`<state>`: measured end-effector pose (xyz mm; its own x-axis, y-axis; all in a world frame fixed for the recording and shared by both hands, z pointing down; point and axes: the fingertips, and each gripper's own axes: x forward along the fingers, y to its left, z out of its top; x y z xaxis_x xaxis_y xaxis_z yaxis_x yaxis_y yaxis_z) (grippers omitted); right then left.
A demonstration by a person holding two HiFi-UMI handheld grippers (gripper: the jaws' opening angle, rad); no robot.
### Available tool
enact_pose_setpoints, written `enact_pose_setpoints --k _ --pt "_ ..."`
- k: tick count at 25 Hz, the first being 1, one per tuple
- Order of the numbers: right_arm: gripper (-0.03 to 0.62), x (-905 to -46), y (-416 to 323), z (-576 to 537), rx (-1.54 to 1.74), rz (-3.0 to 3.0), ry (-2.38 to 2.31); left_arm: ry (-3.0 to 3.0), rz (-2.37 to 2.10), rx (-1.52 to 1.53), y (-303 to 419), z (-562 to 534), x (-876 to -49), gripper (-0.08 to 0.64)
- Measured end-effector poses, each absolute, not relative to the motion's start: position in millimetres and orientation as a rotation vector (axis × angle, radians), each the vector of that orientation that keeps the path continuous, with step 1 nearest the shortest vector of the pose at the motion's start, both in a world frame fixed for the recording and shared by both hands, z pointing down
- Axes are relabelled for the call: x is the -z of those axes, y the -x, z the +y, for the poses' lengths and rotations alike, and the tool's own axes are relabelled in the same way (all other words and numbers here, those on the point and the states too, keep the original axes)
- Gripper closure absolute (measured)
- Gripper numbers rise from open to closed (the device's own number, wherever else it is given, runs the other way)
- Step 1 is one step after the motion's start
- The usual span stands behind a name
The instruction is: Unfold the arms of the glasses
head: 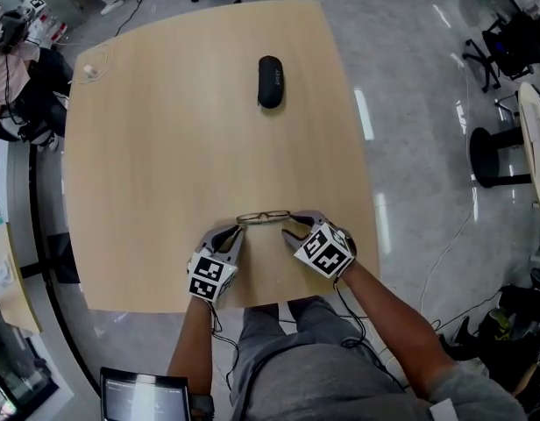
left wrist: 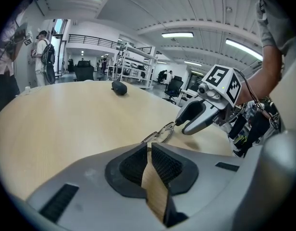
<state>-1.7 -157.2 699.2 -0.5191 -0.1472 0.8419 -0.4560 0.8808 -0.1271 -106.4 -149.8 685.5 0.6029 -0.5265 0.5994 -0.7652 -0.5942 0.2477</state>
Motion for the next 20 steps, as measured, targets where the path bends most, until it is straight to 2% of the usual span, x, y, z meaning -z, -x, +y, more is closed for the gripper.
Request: enact_pose_setpoints --k 20 --pt "0.456 -709.2 -1.1 -145.4 -0.403 -2.067 -0.411 -2.470 -0.734 -0.814 79.5 -130.0 -703.5 0.552"
